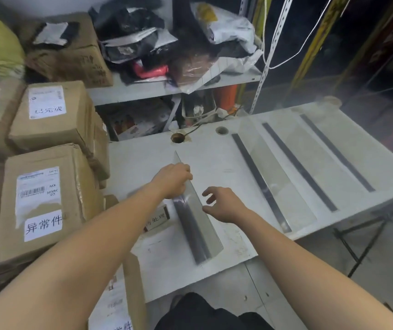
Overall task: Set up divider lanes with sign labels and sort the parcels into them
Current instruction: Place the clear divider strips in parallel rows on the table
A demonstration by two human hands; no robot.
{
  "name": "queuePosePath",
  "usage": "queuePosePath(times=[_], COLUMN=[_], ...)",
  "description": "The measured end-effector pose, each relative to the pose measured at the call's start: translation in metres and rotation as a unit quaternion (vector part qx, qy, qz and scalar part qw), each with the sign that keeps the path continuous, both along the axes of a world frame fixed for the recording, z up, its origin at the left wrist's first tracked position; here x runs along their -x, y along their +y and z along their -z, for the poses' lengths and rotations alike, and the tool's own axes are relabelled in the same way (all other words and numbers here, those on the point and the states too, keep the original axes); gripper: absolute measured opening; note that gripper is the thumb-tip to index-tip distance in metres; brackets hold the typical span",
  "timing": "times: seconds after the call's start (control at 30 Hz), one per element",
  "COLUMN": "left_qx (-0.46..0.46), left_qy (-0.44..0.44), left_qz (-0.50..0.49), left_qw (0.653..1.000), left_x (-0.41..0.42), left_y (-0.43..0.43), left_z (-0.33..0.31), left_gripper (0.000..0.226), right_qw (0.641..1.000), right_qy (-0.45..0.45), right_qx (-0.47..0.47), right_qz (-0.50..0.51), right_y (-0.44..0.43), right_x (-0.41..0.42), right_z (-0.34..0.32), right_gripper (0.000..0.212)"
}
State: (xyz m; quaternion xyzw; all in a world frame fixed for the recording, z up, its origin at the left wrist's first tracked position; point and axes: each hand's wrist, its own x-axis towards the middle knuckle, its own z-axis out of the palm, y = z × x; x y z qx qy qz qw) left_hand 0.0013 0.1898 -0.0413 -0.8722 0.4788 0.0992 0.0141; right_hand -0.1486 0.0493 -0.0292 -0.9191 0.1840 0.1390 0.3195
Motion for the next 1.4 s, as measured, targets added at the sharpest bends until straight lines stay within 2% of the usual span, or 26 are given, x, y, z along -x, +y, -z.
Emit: queuePosePath(times=[0.3, 0.43, 0.57, 0.67, 0.8, 0.93, 1.17, 1.4], left_qx=[0.031, 0.036, 0.047, 0.043, 0.032, 0.046, 0.040, 0.089], left_qy=[0.009, 0.007, -0.029, -0.041, -0.056, -0.054, -0.040, -0.006], left_qz=[0.016, 0.004, 0.007, 0.000, -0.020, -0.055, -0.033, -0.051], left_qw=[0.999, 0.999, 0.998, 0.998, 0.998, 0.996, 0.998, 0.995], left_x=[-0.001, -0.006, -0.017, -0.029, -0.046, -0.063, -0.089, -0.125], left_y=[0.022, 0.031, 0.031, 0.028, 0.021, 0.009, -0.025, -0.057], left_z=[-0.001, 0.002, 0.003, 0.005, 0.010, 0.017, 0.012, 0.011], left_gripper=[0.042, 0.034, 0.019, 0.018, 0.023, 0.026, 0.023, 0.009], right_qw=[1.000, 1.000, 0.998, 0.996, 0.995, 0.995, 0.997, 0.997], right_qy=[0.019, 0.019, 0.032, 0.051, 0.037, 0.020, 0.013, 0.011], right_qx=[0.009, -0.007, -0.054, -0.073, -0.080, -0.073, -0.048, -0.016], right_qz=[-0.004, 0.007, 0.026, 0.029, 0.050, 0.066, 0.065, 0.077], right_y=[0.003, 0.006, 0.013, 0.018, 0.016, 0.012, -0.008, -0.030], right_x=[0.000, 0.004, 0.009, 0.015, 0.020, 0.023, 0.027, 0.039], right_z=[0.004, 0.003, 0.005, 0.009, 0.012, 0.011, 0.009, 0.009], right_gripper=[0.034, 0.033, 0.039, 0.045, 0.041, 0.036, 0.034, 0.031])
